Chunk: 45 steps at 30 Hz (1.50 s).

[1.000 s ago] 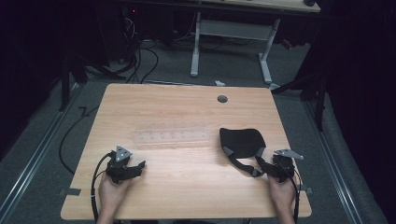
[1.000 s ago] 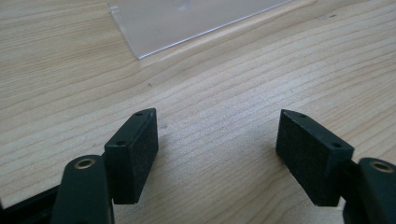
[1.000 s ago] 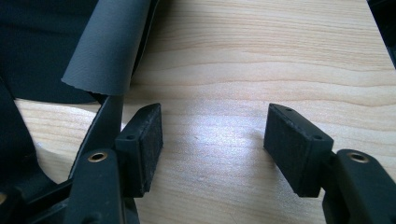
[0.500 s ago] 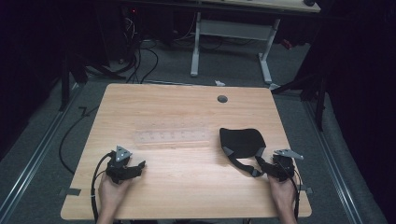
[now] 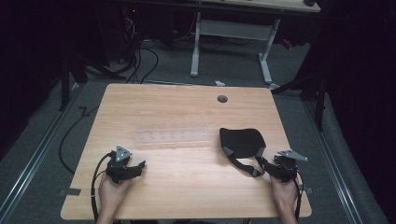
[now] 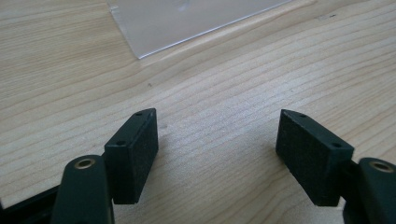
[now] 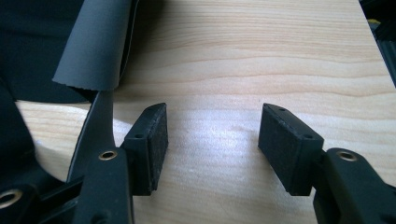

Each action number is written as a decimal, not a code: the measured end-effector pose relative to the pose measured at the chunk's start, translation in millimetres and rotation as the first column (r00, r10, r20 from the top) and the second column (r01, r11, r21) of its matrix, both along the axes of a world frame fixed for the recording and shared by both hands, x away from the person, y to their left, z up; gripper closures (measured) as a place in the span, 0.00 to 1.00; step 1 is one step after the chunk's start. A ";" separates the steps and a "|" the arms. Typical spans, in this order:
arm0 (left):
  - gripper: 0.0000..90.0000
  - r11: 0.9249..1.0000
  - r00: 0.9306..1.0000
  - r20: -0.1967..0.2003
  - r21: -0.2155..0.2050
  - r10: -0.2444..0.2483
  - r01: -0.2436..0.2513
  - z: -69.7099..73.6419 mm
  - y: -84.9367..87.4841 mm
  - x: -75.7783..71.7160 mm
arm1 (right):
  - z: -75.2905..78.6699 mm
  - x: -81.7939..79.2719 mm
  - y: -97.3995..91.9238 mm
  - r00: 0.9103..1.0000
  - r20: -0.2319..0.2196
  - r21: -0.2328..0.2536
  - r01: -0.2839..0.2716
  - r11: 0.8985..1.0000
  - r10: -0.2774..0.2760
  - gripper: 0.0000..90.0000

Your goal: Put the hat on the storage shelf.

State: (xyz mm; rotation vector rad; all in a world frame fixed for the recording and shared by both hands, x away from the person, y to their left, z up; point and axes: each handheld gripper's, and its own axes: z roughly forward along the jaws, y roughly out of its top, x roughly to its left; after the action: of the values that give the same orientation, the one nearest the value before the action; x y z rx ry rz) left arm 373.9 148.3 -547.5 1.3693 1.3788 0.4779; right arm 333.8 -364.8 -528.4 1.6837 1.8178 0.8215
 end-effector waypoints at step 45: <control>0.33 1.000 1.000 -0.001 -0.004 -0.001 0.001 0.2 -0.5 -0.2 | 20.1 23.2 24.6 0.991 0.065 0.162 -0.128 0.979 0.119 0.40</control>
State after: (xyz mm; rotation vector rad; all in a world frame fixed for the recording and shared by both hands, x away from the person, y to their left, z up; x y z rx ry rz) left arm 373.7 147.7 -547.3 1.3672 1.3794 0.4739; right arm 357.0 -340.2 -508.3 1.6427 1.8754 1.0883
